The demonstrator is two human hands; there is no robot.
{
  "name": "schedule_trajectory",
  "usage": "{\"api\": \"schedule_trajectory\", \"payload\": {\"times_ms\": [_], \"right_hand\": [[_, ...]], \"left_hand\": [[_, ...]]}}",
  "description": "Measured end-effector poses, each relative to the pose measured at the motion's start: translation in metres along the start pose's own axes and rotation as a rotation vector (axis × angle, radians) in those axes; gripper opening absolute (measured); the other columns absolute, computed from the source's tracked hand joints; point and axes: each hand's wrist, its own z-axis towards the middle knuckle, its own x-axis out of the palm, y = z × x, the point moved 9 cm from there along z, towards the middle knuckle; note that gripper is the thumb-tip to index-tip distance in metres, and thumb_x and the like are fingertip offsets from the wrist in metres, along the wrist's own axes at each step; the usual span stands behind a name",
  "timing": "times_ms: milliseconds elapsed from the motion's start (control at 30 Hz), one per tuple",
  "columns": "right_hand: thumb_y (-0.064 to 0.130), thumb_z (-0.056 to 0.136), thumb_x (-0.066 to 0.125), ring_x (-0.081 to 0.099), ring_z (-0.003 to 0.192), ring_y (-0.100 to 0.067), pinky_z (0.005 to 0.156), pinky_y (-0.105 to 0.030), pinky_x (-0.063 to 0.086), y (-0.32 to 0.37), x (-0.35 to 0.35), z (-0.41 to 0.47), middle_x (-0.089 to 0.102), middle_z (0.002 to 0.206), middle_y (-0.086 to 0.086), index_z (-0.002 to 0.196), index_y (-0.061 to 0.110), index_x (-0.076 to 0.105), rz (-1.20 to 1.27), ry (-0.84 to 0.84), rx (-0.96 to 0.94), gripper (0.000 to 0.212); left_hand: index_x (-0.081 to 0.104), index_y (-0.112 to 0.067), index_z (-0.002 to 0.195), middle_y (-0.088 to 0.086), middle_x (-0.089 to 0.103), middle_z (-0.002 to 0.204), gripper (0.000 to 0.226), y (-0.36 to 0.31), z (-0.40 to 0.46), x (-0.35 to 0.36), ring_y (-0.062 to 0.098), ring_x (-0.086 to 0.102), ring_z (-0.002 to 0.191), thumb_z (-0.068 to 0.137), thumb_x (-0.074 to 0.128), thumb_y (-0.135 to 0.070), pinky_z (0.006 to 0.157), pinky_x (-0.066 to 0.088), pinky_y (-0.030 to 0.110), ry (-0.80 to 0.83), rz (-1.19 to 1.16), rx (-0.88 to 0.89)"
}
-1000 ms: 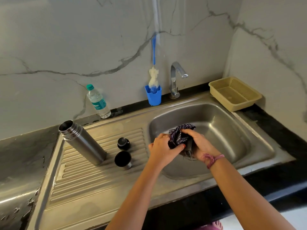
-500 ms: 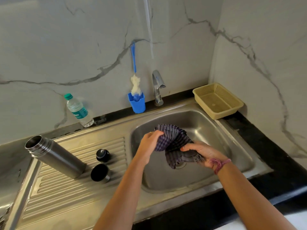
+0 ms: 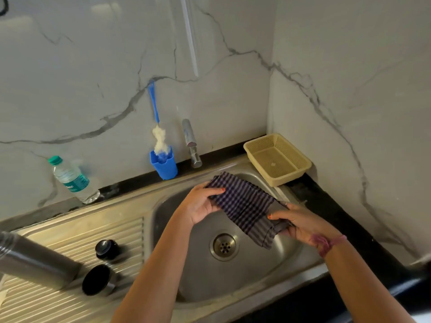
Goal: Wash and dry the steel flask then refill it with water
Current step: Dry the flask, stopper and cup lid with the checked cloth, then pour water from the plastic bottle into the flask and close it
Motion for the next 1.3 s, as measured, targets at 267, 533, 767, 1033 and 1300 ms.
{"api": "schedule_trajectory", "payload": {"times_ms": [267, 533, 767, 1033, 1300], "right_hand": [[-0.005, 0.09, 0.058, 0.071, 0.074, -0.025, 0.068, -0.041, 0.061, 0.061, -0.049, 0.0, 0.07, 0.102, -0.018, 0.115, 0.012, 0.056, -0.184, -0.097, -0.153, 0.03], [0.0, 0.088, 0.064, 0.07, 0.089, -0.025, 0.065, -0.033, 0.06, 0.118, -0.094, 0.029, 0.06, 0.112, -0.012, 0.125, 0.013, 0.048, -0.107, -0.391, -0.373, 0.042], [0.004, 0.089, 0.064, 0.062, 0.077, -0.006, 0.06, -0.026, 0.058, 0.148, -0.112, 0.045, 0.058, 0.092, 0.004, 0.116, 0.013, 0.046, -0.3, -0.525, -0.501, 0.033], [0.01, 0.09, 0.065, 0.06, 0.08, -0.007, 0.055, -0.02, 0.057, 0.146, -0.129, 0.083, 0.058, 0.11, -0.008, 0.115, 0.008, 0.056, -0.438, -0.538, -0.464, 0.027], [0.013, 0.092, 0.058, 0.061, 0.069, -0.018, 0.057, -0.017, 0.047, 0.151, -0.117, 0.104, 0.065, 0.08, -0.009, 0.089, 0.001, 0.066, -0.987, -0.572, -0.472, 0.015]], "left_hand": [[0.053, -0.003, 0.131, 0.015, 0.063, 0.126, 0.039, -0.052, 0.069, 0.065, 0.029, 0.063, 0.113, 0.093, 0.055, 0.006, 0.086, 0.057, 0.041, -0.014, 0.23, 0.125], [0.047, -0.003, 0.137, 0.009, 0.059, 0.122, 0.042, -0.091, 0.139, 0.117, 0.024, 0.058, 0.111, 0.096, 0.051, 0.007, 0.093, 0.052, 0.039, -0.04, 0.369, 0.212], [0.051, -0.008, 0.138, 0.013, 0.062, 0.127, 0.044, -0.1, 0.194, 0.136, 0.029, 0.061, 0.115, 0.096, 0.053, 0.005, 0.102, 0.05, 0.048, -0.039, 0.64, 0.27], [0.055, -0.011, 0.136, 0.007, 0.063, 0.123, 0.044, -0.098, 0.232, 0.159, 0.018, 0.059, 0.108, 0.095, 0.052, 0.005, 0.089, 0.049, 0.027, -0.016, 1.005, 0.371], [0.057, -0.005, 0.134, 0.013, 0.063, 0.128, 0.047, -0.086, 0.259, 0.155, 0.027, 0.059, 0.119, 0.089, 0.068, -0.001, 0.088, 0.043, 0.023, -0.042, 1.274, 0.391]]}}
